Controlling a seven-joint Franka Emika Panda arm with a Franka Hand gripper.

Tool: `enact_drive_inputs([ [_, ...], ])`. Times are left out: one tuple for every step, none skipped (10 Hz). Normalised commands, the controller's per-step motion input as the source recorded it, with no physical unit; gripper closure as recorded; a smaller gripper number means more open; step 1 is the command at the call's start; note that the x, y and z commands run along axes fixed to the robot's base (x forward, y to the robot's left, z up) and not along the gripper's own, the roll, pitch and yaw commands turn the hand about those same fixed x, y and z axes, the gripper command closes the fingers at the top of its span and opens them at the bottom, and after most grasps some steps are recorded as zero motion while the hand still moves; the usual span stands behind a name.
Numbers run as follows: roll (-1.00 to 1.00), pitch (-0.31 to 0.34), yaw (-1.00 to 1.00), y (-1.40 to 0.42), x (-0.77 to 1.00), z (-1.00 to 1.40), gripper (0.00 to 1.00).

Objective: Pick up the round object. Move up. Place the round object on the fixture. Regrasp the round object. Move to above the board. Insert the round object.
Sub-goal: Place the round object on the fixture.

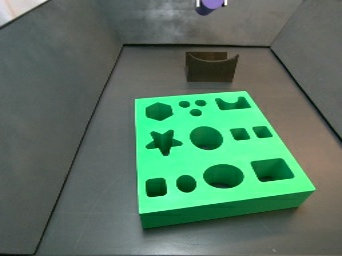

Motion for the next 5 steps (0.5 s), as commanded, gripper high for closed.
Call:
enact_drive_inputs([
  [-0.98, 0.123, -0.13, 0.05, 0.24, -0.02, 1.0],
  [-0.81, 0.107, -0.13, 0.05, 0.18, -0.02, 1.0],
  [-0.63, 0.09, -0.13, 0.05, 0.12, -0.02, 1.0],
  [-0.46, 0.066, -0.12, 0.05, 0.07, -0.02, 1.0],
  [-0.24, 0.035, -0.11, 0.03, 0.06, -0.01, 1.0],
])
